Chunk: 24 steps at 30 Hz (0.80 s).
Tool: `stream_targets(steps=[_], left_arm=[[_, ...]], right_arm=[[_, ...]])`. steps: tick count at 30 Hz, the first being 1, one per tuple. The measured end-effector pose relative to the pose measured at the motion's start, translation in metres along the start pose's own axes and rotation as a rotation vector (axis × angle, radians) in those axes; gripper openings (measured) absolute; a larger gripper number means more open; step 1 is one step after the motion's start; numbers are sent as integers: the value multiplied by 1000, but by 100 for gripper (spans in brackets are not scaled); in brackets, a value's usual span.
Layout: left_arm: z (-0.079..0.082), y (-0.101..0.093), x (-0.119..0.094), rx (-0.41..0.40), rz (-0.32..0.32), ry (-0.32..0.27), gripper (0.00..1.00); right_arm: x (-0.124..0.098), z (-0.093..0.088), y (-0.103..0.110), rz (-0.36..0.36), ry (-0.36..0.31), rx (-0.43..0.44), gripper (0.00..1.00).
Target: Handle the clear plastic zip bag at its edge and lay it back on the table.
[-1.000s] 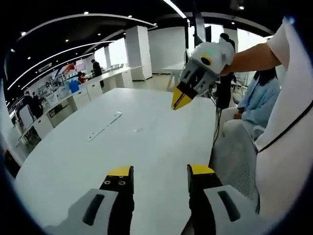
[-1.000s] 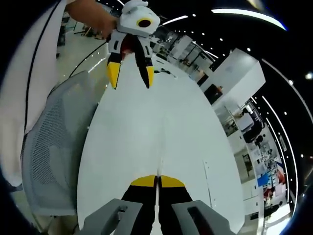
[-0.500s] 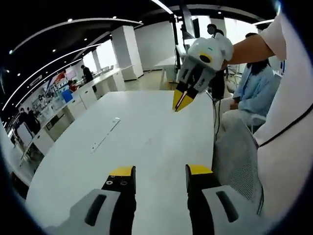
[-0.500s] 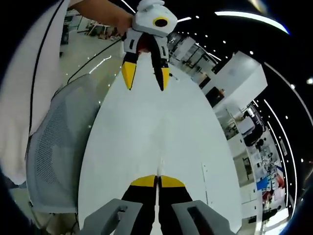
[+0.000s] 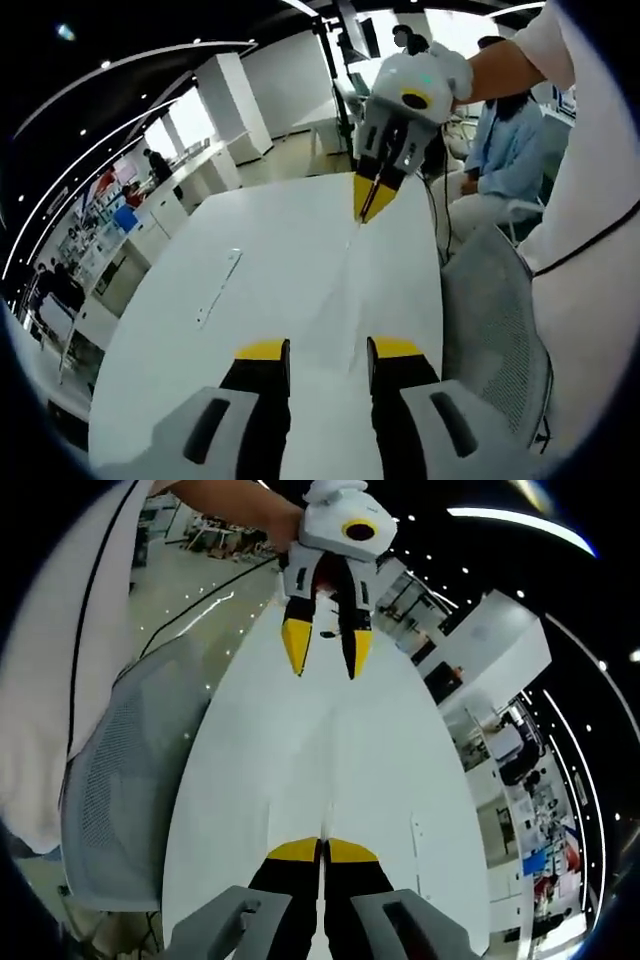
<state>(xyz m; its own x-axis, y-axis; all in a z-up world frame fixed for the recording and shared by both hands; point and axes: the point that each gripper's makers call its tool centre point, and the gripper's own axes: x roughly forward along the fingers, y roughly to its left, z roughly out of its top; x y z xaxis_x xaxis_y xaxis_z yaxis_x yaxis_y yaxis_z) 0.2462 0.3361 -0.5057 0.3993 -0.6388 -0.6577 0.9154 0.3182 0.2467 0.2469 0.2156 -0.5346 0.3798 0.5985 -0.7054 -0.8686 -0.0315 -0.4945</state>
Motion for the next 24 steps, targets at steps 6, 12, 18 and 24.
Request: stream_targets(steps=[6, 12, 18, 24], left_arm=[[-5, 2, 6, 54, -31, 55, 25], [-7, 5, 11, 89, -61, 92, 22], [-7, -1, 16, 125, -107, 132, 17], [-11, -6, 20, 149, -145, 176, 15]], right_arm=[[-2, 4, 1, 3, -1, -14, 0], [-4, 6, 1, 6, -1, -20, 0], [-6, 10, 1, 9, -6, -27, 0], [-6, 13, 1, 10, -10, -33, 0]])
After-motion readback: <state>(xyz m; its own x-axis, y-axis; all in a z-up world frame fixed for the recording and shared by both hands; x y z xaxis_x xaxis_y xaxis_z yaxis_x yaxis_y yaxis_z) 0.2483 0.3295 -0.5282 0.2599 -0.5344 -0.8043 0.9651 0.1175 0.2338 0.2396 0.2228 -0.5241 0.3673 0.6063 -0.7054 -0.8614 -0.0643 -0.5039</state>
